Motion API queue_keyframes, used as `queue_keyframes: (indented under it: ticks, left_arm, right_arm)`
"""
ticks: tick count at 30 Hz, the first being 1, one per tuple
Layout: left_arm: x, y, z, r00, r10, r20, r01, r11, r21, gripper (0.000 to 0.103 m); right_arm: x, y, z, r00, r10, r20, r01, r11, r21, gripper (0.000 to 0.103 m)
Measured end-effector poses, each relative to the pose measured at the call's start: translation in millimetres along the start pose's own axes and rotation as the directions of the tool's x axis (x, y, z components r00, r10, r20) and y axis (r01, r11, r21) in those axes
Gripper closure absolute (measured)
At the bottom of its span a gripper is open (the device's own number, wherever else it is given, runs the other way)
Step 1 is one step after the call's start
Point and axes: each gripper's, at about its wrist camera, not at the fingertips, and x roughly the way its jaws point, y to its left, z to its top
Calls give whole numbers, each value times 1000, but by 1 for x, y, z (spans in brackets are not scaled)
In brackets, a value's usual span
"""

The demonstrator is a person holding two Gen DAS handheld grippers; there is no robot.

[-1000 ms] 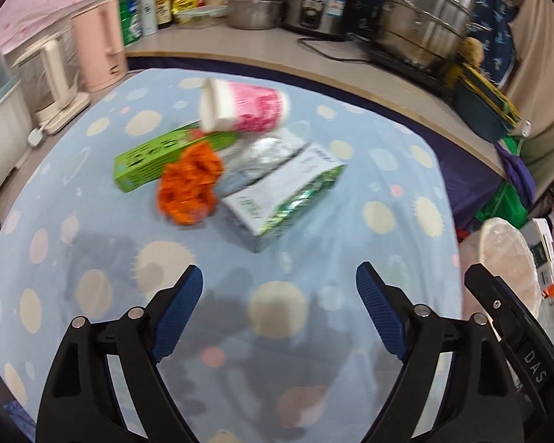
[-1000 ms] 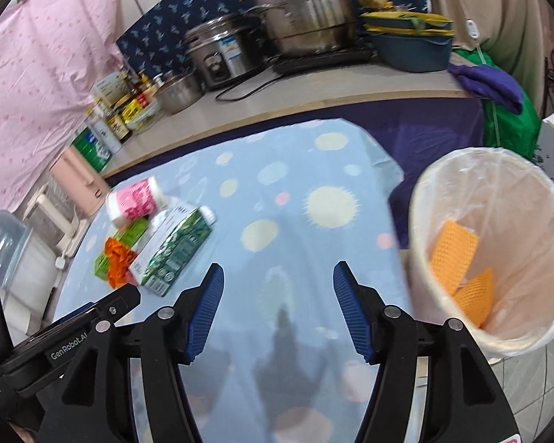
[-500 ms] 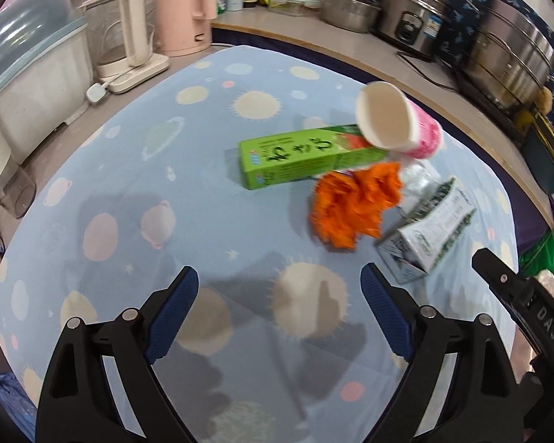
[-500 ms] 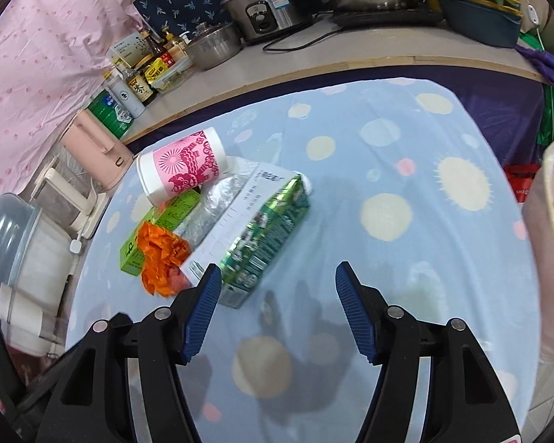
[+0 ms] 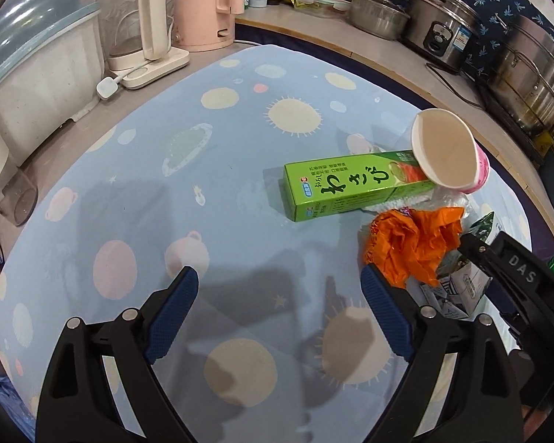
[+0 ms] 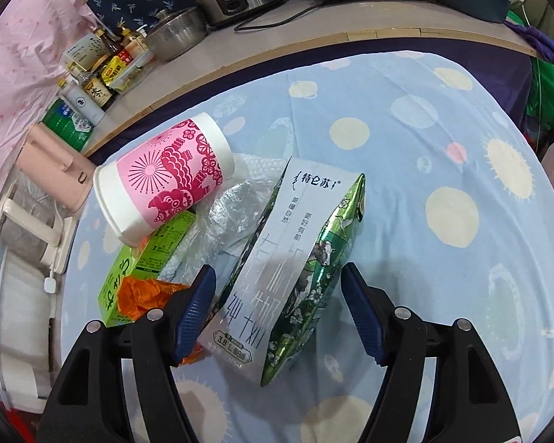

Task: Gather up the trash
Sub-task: 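Grasp the green milk carton with the right tool while the left tool grasps the orange bag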

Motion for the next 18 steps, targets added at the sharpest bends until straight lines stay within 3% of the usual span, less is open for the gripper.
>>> queue_keyframes:
  ticks: [8,14,18]
  left_arm:
    - [8,-6,-1,999,-37,-19,37,999,4,18]
    - [9,-29,-4,996,-87,-19,88,995,54,14]
    - [15,-48,-4,994,-106,-22,108,990,89,13]
  right_arm:
    - [4,3,-5,999,-45,22,47,994,-101,37]
    - [2,-32,-11,998,-54,-37,49,991,-126,52]
    - [-12,-51,-19,995,-95,-17,90,980,-179,53]
